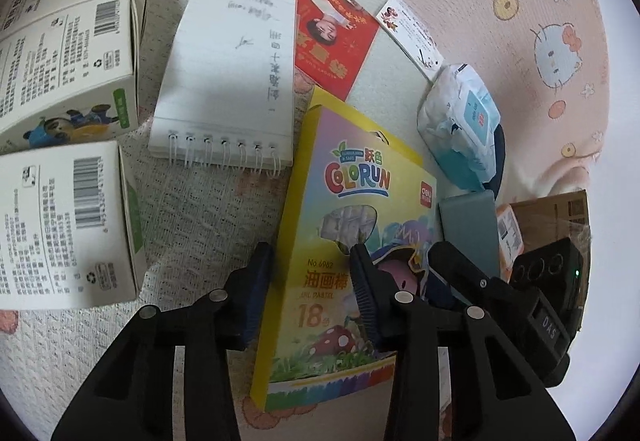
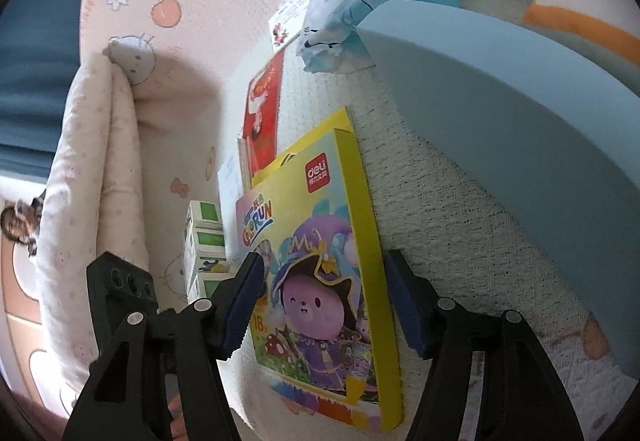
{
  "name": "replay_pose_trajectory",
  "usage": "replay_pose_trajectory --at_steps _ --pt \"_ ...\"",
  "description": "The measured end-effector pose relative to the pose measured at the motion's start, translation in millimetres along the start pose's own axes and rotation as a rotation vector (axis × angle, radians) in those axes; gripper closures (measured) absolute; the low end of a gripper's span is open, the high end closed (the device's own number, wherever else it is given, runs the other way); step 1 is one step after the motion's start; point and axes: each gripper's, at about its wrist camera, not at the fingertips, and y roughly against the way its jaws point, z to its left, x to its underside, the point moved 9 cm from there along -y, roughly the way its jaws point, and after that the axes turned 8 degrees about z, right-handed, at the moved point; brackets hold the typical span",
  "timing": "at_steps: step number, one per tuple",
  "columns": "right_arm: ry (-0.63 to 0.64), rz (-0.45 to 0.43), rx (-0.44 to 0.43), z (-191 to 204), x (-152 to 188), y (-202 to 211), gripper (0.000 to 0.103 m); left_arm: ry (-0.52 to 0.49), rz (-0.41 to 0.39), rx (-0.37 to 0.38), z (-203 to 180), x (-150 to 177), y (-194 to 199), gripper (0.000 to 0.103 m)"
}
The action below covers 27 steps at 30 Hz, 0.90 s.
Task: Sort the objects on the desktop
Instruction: 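Carry the pastel box with the left gripper toward the cardboard box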
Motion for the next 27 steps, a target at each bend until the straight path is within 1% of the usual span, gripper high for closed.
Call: replay_pose_trajectory --at_steps 1,2,4,5,7,8,10,12,15,18,21,23,24,27 --pt "-0.004 0.012 0.014 0 -1 0 0.047 0.009 0.001 0.001 1 1 0 0.060" --pt "-0.005 0.030 0.046 -1 -1 0 0.054 0.015 0.003 0.000 1 3 1 0.060" --pt "-0.004 0.055 0.086 -4 -1 1 0.062 0.021 0.005 -0.005 1 7 2 0.060" --pt "0.001 0.067 0.108 -4 1 2 0.065 0.024 0.005 -0.008 1 9 3 0.060" --pt "0.035 0.079 0.154 -2 3 0 0.067 0.023 0.008 -0.016 0 13 4 0.060" --pt "0.057 0.086 0.179 0 6 1 0.067 0.018 0.009 -0.023 0 15 4 0.060" --pt "0.070 0.096 0.201 2 12 1 0.067 0.001 0.003 -0.035 -1 18 6 0.060" --pt "0.075 0.096 0.207 3 17 2 0.067 -0.004 0.003 -0.038 -2 21 8 0.060" --pt "0.082 0.073 0.202 5 21 9 0.067 0.004 0.001 -0.026 -5 25 12 0.060" --pt "0.119 0.060 0.229 10 24 22 0.067 0.020 0.024 0.004 -10 41 13 0.059" --pt "0.161 0.033 0.247 15 28 41 0.067 0.032 0.035 0.060 -18 58 15 0.059" --pt "0.159 0.014 0.237 15 31 53 0.067 0.010 0.022 0.067 -25 62 15 0.059" --pt "0.157 0.008 0.240 13 32 56 0.067 -0.019 0.023 0.058 -30 62 12 0.059" --pt "0.148 0.021 0.265 0 35 57 0.067 -0.050 0.044 0.037 -35 61 1 0.059"
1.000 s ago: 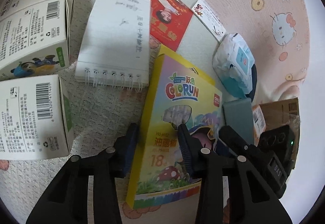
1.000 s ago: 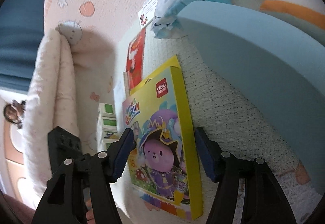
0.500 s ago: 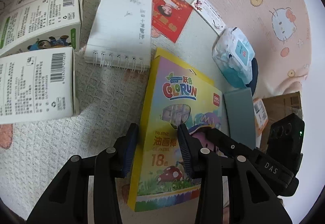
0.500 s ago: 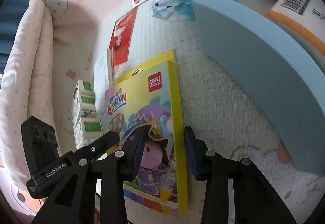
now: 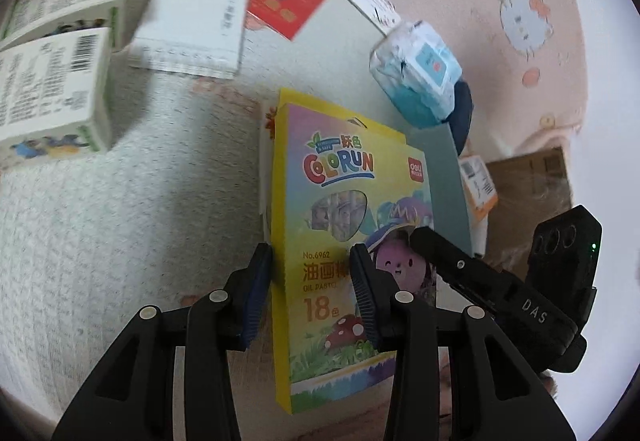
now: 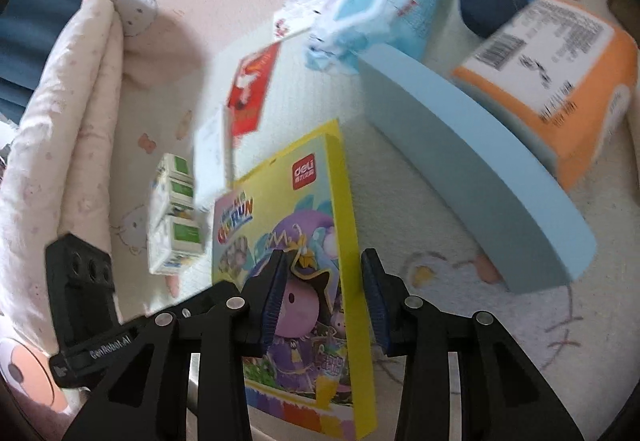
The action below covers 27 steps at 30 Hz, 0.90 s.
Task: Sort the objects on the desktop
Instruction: 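Carry the pastel box with the left gripper toward the cardboard box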
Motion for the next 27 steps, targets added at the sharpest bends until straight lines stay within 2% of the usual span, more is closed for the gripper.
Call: replay_pose_trajectory --at_steps 4,7,9,11,14,16,18,22,24,26,27 --pt "-0.048 0.037 0.002 -18 7 -15 0.067 -0.015 0.039 -0.029 4 -3 -17 0.059" --pt "-0.072 0.060 -0.005 -25 10 -25 0.062 -0.019 0.064 -0.022 6 -5 -23 0.060" --pt "-0.045 0.070 -0.010 -21 9 -27 0.056 -0.038 0.073 -0.029 5 -6 -24 0.059" --pt "-0.010 0.079 -0.020 -15 8 -29 0.038 -0.067 0.076 -0.043 4 -5 -25 0.059" --pt "0.050 0.087 -0.011 -4 9 -36 0.019 -0.086 0.076 -0.055 4 -5 -25 0.059" --pt "0.089 0.090 0.012 3 10 -41 0.015 -0.092 0.079 -0.050 4 -5 -26 0.059" --pt "0.106 0.087 0.028 4 10 -42 0.015 -0.091 0.082 -0.045 4 -4 -25 0.059" --pt "0.059 0.073 -0.018 -2 8 -39 0.020 -0.089 0.079 -0.047 5 -5 -25 0.059" --pt "0.037 0.065 -0.007 -8 9 -36 0.032 -0.082 0.064 -0.054 5 -5 -23 0.059" --pt "0.015 0.051 0.037 -17 9 -33 0.058 -0.070 0.046 -0.059 5 -4 -22 0.059" --pt "0.003 0.045 0.023 -20 9 -31 0.060 -0.067 0.038 -0.058 5 -3 -21 0.059"
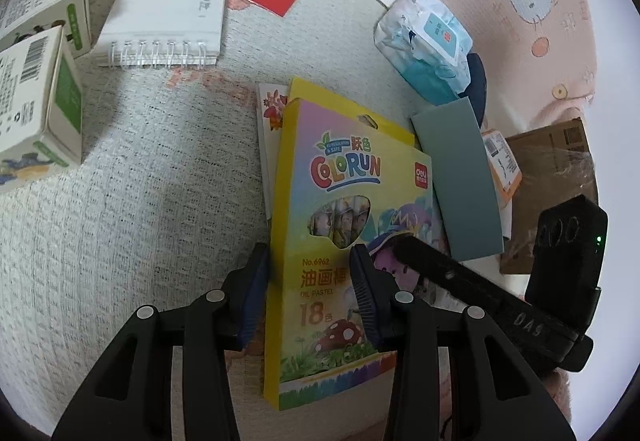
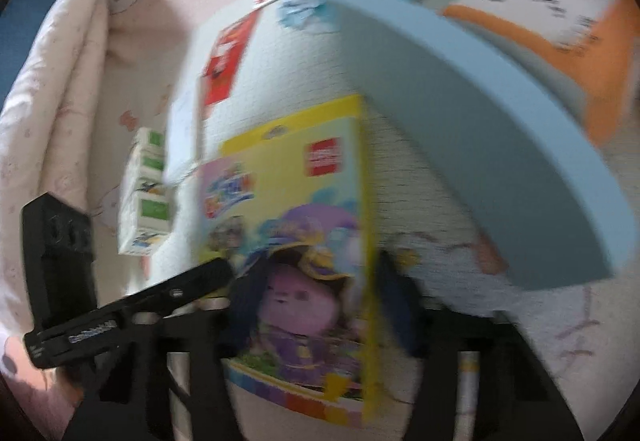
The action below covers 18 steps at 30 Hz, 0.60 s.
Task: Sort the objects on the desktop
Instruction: 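Carry the pastel box with the left gripper toward the cardboard box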
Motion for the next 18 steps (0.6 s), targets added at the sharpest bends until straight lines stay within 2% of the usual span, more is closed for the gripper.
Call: replay_pose_trajectory --at_steps 3,6,10,13,18 --pt "-0.052 -0.027 -0.039 -5 -1 4 0.064 0.015 -0.011 0.003 -2 4 3 0.059" --pt "0.017 -0.051 0.010 9 -1 12 0.064 0.040 -0.041 0.025 -2 10 11 0.059" --pt "0.050 -0.090 -0.005 21 4 30 0.068 0.055 -0.094 0.059 -5 15 28 0.058" --pt "0.064 -0.128 -0.005 27 8 46 0.068 0.028 -0.127 0.077 -17 16 39 0.058" --pt "0.048 -0.248 -0.028 34 12 90 0.068 -0.052 -0.189 0.113 -51 19 63 0.058"
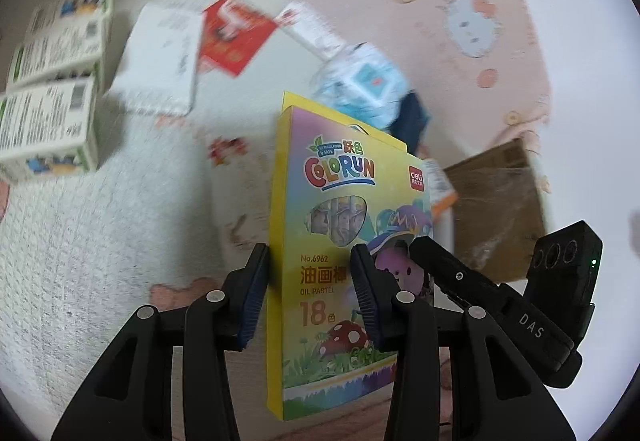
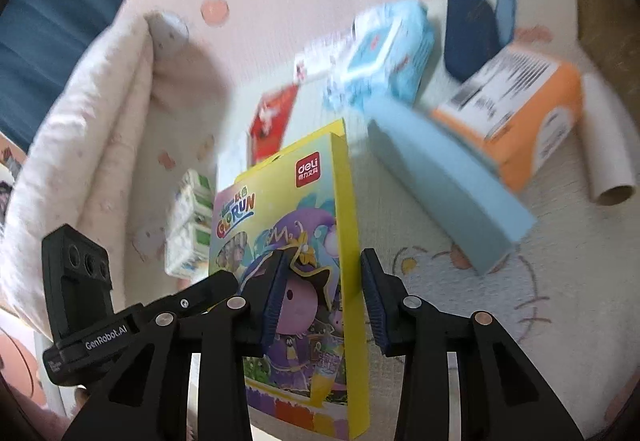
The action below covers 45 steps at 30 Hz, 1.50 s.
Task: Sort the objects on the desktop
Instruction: 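Carry the pastel box with the left gripper toward the cardboard box, then lower the pastel box into the cardboard box and open the left gripper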
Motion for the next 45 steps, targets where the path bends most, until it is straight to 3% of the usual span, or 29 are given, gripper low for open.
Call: replay_pose_trajectory --at_steps 13,22,36,45 --pt "-0.014 -0.280 0.017 -2 -13 129 0.068 -0.219 -0.074 0.104 -115 -1 36 0.058" --pt "-0.066 -0.401 -0.022 -30 -31 204 0.068 -0.282 -0.076 0.142 -191 -12 32 0.058" --pt "-0.231 -0.559 -0.007 -149 -75 317 0.068 -0.427 0.013 0.219 -348 -25 -53 0.058" --pt "-0.319 -0.586 -0.040 -217 -100 346 0.068 -0.467 0.037 0.215 -405 -29 -98 0.058"
